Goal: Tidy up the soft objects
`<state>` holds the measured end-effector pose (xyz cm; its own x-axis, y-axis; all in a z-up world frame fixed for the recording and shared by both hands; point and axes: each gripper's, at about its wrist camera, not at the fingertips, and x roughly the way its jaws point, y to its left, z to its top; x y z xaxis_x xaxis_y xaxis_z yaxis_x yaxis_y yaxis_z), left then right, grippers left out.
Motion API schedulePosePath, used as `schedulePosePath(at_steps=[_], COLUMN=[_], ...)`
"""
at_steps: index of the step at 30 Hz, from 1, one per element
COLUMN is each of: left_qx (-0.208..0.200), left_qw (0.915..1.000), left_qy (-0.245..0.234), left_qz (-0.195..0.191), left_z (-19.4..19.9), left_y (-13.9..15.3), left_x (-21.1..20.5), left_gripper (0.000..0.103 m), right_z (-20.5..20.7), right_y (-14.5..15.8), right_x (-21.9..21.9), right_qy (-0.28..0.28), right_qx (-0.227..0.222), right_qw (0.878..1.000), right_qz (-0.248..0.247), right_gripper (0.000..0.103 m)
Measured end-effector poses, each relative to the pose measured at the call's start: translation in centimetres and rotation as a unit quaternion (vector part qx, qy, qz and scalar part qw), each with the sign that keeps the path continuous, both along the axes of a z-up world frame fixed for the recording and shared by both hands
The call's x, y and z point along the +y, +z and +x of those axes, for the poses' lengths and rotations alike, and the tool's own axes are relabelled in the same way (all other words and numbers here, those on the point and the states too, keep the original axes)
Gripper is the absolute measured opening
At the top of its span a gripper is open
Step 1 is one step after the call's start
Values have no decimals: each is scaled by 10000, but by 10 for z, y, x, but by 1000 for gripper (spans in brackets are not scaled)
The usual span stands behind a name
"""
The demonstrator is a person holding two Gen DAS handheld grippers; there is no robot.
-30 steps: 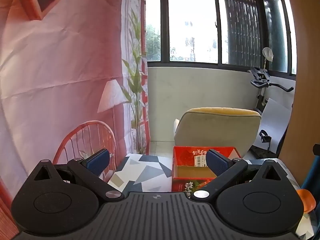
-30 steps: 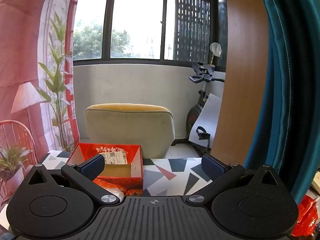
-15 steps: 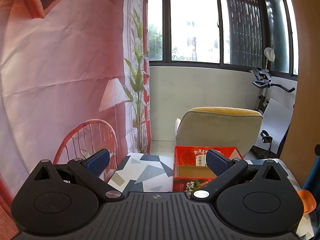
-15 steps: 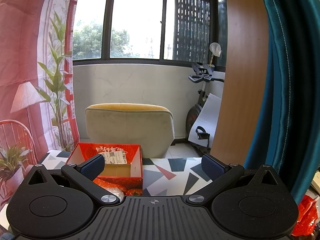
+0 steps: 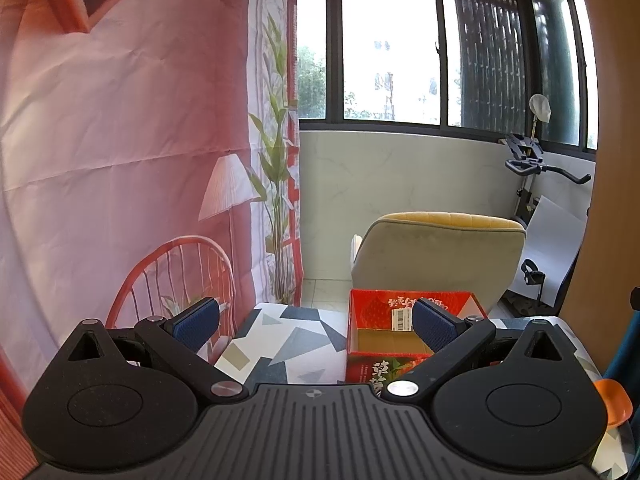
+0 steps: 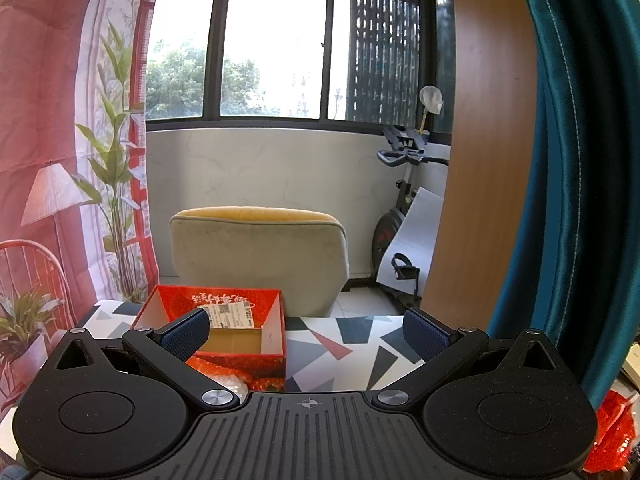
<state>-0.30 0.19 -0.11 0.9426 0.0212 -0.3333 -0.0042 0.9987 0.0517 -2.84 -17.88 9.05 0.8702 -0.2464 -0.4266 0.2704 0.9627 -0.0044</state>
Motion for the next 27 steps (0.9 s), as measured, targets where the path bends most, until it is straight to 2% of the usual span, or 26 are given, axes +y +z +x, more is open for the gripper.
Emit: schedulePosePath(at_steps=[27], left_qx=[12], left_qw=[10000], left_qy=[6], left_qz=[-6], left_z=[0], left_y=[-1], left_x=[1], left_gripper=[103], right_z=[-1], right_y=[0], right_x=[-2], right_qy=[-4], right_qx=[3], right_qw=[10000], right_qz=[-2], right_gripper=[103])
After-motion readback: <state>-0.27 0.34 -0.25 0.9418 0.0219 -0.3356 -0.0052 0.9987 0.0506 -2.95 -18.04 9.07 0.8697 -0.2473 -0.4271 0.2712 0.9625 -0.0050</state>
